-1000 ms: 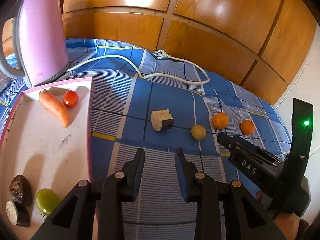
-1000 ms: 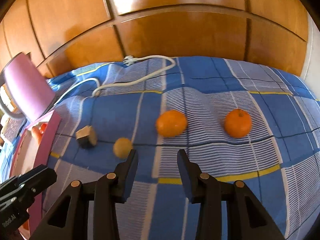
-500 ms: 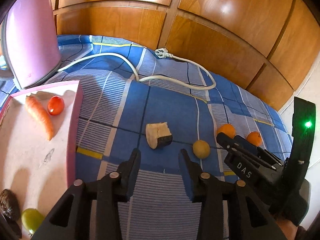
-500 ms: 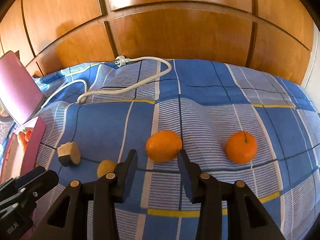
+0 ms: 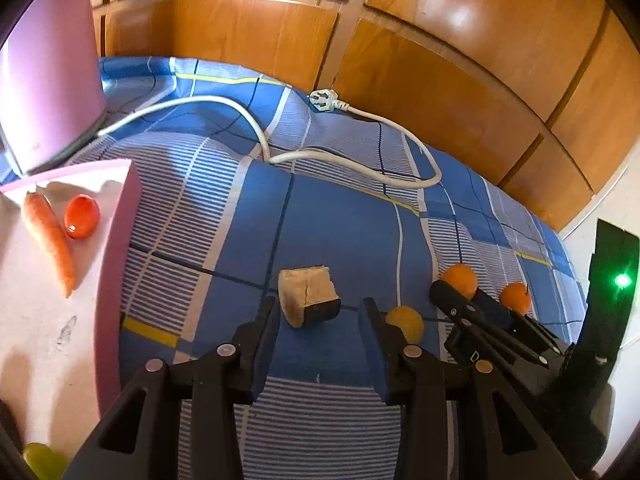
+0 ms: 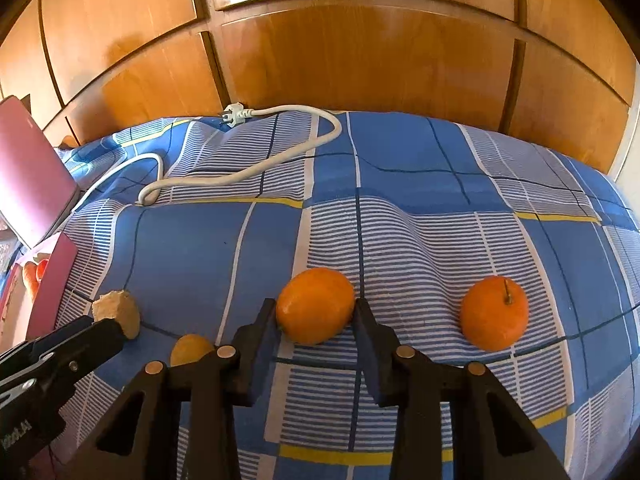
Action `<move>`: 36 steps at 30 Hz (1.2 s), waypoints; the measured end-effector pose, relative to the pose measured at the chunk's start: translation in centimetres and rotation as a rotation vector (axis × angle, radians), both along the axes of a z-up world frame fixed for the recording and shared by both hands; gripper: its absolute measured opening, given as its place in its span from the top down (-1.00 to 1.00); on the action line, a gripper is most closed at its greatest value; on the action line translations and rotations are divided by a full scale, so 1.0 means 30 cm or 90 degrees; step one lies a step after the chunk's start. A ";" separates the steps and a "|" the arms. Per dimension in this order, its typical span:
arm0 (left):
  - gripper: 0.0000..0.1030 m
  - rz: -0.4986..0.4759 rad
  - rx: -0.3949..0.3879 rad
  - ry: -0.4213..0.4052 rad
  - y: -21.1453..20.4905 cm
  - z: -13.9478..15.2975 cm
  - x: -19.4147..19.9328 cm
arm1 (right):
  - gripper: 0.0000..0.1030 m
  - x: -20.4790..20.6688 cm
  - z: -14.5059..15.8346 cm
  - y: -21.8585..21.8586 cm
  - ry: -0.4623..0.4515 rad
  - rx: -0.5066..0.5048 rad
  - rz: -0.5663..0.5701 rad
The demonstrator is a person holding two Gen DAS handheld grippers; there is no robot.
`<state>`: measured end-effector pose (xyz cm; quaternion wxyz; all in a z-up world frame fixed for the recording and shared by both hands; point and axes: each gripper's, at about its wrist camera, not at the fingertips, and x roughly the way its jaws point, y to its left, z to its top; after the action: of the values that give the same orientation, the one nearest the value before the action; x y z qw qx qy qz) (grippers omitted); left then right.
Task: Organize fruits
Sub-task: 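Move left tool to the beige cube while right tool approaches an orange, then grasp the beige cube with left tool while right tool grasps the orange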
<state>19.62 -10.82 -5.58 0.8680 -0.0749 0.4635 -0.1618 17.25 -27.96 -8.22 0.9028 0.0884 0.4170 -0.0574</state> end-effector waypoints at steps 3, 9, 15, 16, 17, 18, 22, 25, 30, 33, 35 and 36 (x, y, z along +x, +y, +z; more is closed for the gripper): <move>0.20 0.001 0.006 0.000 -0.005 -0.006 0.010 | 0.26 0.008 -0.006 0.004 0.004 -0.001 0.002; 0.10 0.017 0.012 0.002 -0.005 -0.019 0.034 | 0.26 0.000 -0.009 -0.007 -0.002 0.016 0.002; 0.19 0.046 0.016 -0.026 0.004 -0.035 0.057 | 0.25 0.002 -0.013 0.002 0.001 0.004 0.003; 0.21 0.052 0.018 -0.034 0.006 -0.038 0.058 | 0.25 0.002 -0.013 0.001 0.002 0.004 0.003; 0.22 0.055 0.024 -0.043 0.004 -0.041 0.057 | 0.24 0.002 -0.013 0.001 0.002 0.003 0.003; 0.23 0.057 0.029 -0.046 0.005 -0.043 0.055 | 0.24 0.002 -0.013 0.001 0.002 0.004 0.003; 0.27 0.065 0.042 -0.047 -0.001 -0.048 0.057 | 0.24 0.003 -0.015 -0.005 -0.001 0.010 0.004; 0.29 0.067 0.041 -0.044 0.002 -0.052 0.056 | 0.24 -0.001 -0.014 -0.006 -0.004 0.009 0.004; 0.30 0.067 0.034 -0.042 0.008 -0.055 0.057 | 0.24 -0.004 -0.012 0.000 -0.006 0.002 0.004; 0.32 0.066 0.038 -0.044 0.005 -0.056 0.056 | 0.24 -0.003 -0.012 0.002 -0.005 0.000 0.004; 0.33 0.066 0.038 -0.045 0.006 -0.056 0.055 | 0.24 -0.003 -0.012 0.002 -0.005 0.000 0.004; 0.33 0.066 0.039 -0.046 0.007 -0.055 0.053 | 0.24 -0.003 -0.012 0.001 -0.005 0.001 0.004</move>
<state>21.22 -10.61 -7.23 0.8934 -0.0665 0.4318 -0.1051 17.16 -27.92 -8.59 0.9045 0.0877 0.4137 -0.0542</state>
